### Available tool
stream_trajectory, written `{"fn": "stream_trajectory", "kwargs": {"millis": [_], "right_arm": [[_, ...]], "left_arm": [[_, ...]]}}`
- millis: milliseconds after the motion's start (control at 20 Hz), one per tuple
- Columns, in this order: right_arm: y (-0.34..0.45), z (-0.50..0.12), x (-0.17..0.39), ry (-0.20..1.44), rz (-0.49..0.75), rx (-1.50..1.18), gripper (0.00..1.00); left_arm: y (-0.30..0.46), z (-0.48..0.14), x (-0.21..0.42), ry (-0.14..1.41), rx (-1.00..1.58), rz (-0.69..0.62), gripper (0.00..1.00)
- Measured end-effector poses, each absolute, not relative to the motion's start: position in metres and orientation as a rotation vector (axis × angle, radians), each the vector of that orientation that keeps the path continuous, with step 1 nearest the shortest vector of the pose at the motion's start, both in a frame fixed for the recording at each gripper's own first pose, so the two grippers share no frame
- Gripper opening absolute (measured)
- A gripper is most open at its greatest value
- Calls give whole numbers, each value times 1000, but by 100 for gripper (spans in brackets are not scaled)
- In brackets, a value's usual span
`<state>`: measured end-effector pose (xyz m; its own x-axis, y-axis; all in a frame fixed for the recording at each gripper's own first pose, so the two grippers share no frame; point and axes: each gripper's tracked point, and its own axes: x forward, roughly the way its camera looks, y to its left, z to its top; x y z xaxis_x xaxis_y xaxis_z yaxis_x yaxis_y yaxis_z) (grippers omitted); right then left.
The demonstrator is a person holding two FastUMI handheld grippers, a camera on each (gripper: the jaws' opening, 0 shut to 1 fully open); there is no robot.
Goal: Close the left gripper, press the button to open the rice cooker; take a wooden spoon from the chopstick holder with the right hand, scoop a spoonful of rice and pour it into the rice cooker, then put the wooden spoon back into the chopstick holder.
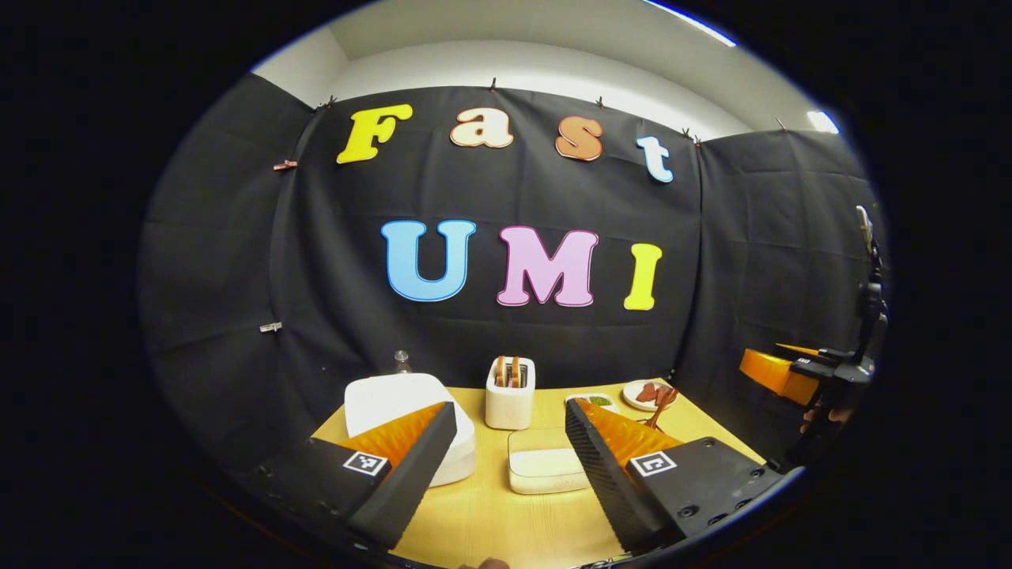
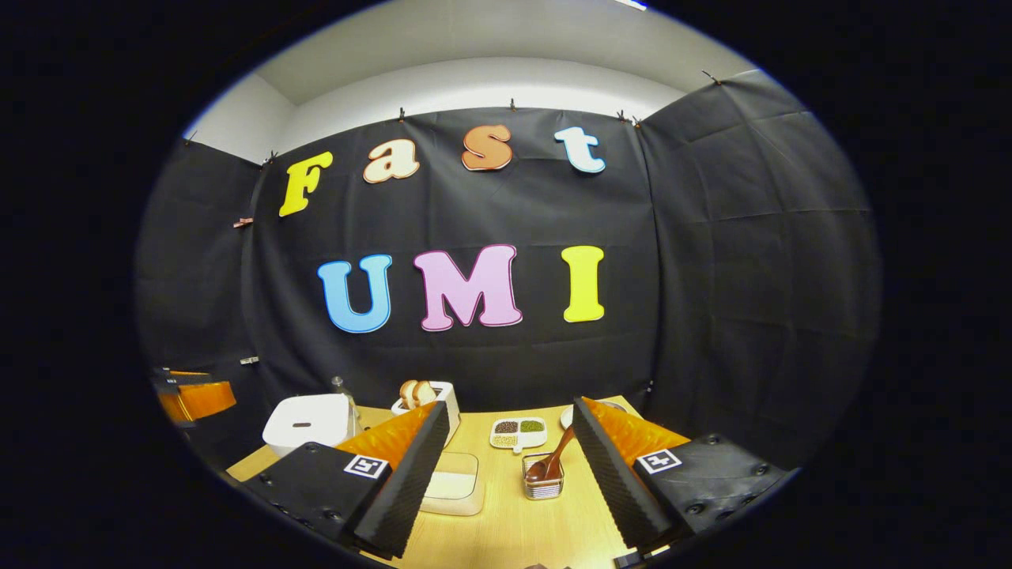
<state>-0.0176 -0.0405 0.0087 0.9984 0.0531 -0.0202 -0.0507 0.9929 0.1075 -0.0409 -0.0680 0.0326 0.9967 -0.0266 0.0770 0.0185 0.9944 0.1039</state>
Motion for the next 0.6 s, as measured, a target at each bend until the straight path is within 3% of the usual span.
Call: {"fn": "stream_trajectory", "kwargs": {"millis": [600], "right_arm": [[3,-6,-69,53,179,54,98]], "left_arm": [[-31,38,-74,-143,106,0,95]]}}
